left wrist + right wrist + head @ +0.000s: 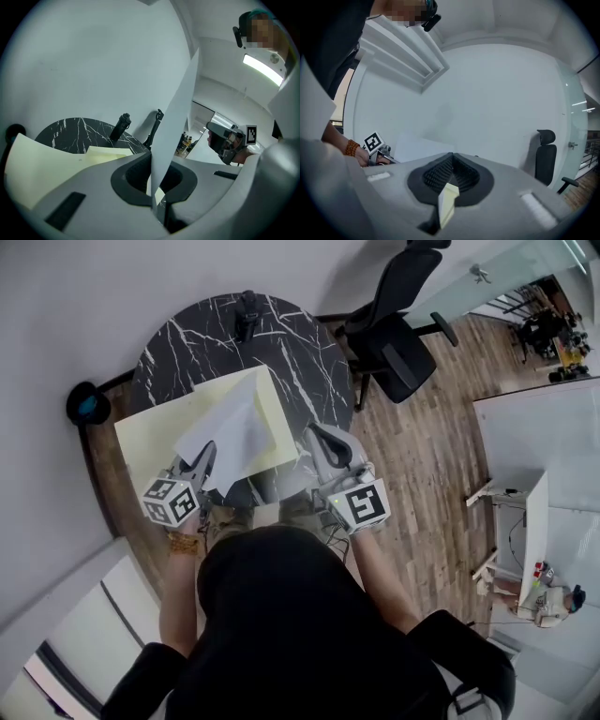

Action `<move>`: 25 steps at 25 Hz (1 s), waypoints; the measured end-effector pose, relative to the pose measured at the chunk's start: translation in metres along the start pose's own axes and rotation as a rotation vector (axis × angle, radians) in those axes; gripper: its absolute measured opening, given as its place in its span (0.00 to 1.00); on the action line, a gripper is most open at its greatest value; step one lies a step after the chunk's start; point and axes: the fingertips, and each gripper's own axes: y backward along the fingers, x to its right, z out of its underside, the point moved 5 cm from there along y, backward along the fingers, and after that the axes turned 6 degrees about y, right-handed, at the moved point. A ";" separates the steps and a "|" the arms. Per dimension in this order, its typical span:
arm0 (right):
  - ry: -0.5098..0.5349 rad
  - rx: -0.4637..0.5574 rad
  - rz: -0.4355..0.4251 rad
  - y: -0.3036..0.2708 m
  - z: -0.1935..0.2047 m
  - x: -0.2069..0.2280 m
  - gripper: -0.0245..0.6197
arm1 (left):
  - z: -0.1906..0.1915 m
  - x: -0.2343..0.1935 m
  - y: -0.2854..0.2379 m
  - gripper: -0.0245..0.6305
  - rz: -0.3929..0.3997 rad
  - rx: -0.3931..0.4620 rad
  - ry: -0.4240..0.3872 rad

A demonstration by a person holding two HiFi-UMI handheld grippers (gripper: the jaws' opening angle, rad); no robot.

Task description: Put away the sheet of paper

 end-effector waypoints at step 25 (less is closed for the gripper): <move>-0.042 -0.056 0.080 0.004 0.029 0.029 0.04 | 0.027 -0.064 -0.060 0.05 0.131 -0.180 -0.035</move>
